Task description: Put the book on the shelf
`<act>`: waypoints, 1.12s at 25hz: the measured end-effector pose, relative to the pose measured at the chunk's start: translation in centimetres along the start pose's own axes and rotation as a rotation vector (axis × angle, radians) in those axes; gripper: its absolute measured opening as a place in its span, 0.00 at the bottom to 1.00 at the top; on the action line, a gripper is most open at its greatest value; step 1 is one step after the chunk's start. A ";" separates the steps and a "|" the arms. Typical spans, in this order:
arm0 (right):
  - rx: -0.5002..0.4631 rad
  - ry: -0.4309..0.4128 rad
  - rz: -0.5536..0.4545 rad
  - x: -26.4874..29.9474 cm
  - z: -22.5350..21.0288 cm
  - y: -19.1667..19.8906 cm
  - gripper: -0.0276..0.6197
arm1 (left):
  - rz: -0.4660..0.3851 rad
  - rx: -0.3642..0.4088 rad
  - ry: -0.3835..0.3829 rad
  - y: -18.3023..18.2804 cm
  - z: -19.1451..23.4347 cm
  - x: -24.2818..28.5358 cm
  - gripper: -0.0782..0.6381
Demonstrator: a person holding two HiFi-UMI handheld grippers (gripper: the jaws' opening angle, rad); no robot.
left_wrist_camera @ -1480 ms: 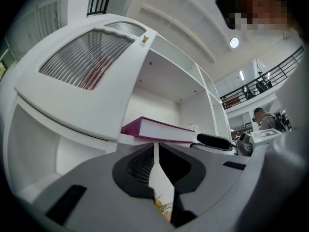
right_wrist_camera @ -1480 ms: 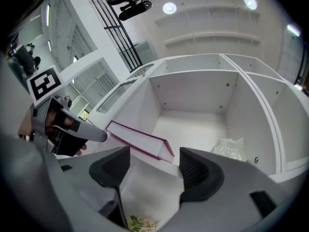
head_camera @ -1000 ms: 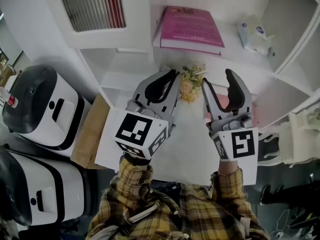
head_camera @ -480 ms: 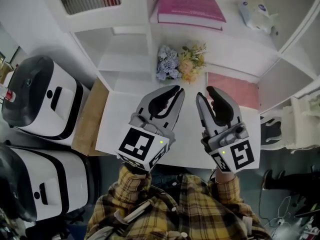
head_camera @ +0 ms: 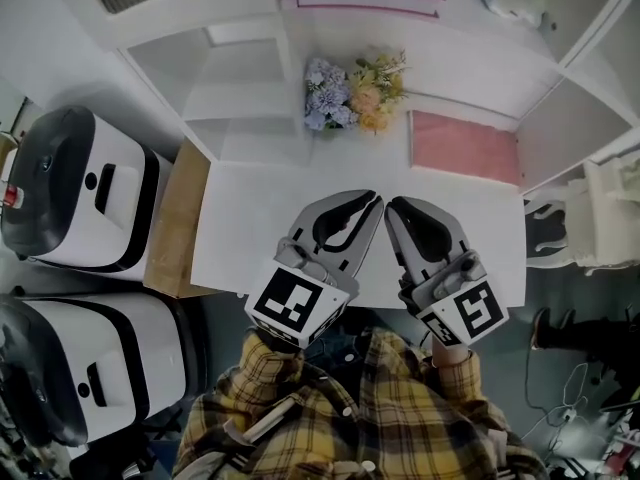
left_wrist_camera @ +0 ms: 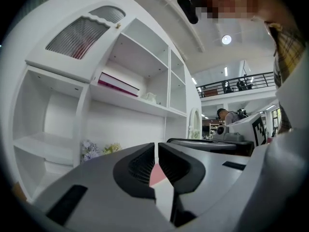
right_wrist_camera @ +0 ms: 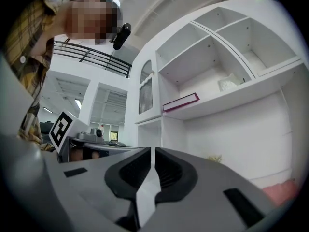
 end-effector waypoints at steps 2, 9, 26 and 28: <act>0.002 0.003 0.011 -0.4 0.1 0.5 0.09 | -0.002 -0.005 0.012 0.2 -0.6 -0.1 0.16; 0.059 0.010 0.053 -1.2 0.2 1.9 0.07 | 0.010 -0.028 0.040 1.8 -2.1 -0.8 0.14; 0.089 0.010 0.081 -1.0 0.0 2.9 0.07 | 0.015 -0.026 0.049 2.1 -1.8 -0.6 0.14; 0.088 0.011 0.080 -0.9 -0.1 2.8 0.07 | 0.017 -0.026 0.049 2.1 -1.8 -0.6 0.14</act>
Point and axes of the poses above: the fingertips, and each gripper's own axes: x forward along the fingers, z to its left, y out of its underside, the point moved 3 cm from there along -x, backward along the fingers, and after that the axes turned 12 degrees about x, right-handed, at the moved point
